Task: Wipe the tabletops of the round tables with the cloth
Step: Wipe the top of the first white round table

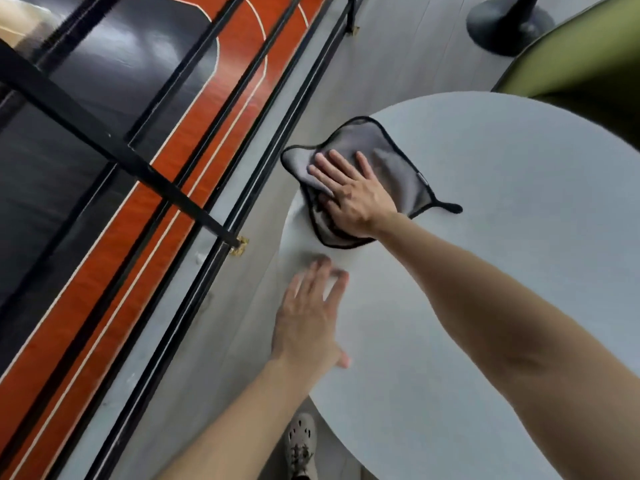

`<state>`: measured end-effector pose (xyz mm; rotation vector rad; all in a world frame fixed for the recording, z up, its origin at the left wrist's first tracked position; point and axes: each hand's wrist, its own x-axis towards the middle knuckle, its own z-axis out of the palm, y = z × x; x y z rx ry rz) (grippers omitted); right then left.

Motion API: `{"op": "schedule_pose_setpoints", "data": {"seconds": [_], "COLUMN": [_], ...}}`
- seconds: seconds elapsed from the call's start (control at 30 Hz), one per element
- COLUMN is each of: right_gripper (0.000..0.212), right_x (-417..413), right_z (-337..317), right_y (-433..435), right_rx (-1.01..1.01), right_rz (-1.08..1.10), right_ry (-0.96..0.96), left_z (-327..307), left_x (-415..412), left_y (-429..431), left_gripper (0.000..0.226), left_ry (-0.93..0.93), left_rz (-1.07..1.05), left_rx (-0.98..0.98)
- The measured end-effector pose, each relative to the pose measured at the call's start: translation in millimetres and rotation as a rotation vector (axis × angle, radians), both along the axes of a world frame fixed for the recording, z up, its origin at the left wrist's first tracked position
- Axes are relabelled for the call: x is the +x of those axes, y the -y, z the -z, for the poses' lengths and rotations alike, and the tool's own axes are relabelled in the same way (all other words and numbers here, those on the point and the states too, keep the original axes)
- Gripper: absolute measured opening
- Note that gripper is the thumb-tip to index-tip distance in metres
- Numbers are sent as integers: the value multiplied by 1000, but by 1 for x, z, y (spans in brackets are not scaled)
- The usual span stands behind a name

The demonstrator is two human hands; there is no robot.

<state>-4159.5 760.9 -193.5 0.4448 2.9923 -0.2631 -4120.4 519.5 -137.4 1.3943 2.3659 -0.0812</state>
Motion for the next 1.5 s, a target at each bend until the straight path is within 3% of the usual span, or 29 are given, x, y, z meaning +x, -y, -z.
{"op": "schedule_pose_setpoints", "data": {"seconds": [0.1,0.17,0.23,0.37,0.6,0.83,0.97,1.03,1.17,1.3,1.5], "right_gripper": [67,65,66,72,62,66,70,69,69,71,69], "right_x": [49,61,44,-6,64,80,134,183,311,438,494], "right_z": [2,1,1,-3,7,7,4,3,-1,-5,-2], "right_y": [26,24,14,24,90,90,47,15,-51,-54,0], "right_rx": [25,41,65,57,-10,-6,14,18,1,14,15], "right_rz": [-329,-434,-349,29,-166,54,274,386,683,957,943], "right_ry": [26,40,16,-23,-39,-65,-78,-70,-44,-7,12], "left_z": [-6,-5,-2,2,3,-5,-14,-16,-23,-26,-28], "left_x": [10,17,18,19,26,29,51,72,128,176,211], "left_y": [17,28,32,33,47,45,29,12,-44,-100,-151], "left_gripper": [116,103,101,102,90,72,58,67,108,133,149], "left_ry": [-11,-5,-15,-35,-22,-91,-38,10,72,57,-67], "left_rz": [-95,-130,-150,-144,-161,-140,-109,-49,57,161,223], "left_rx": [76,127,160,156,177,162,203,197,77,1,-143]}}
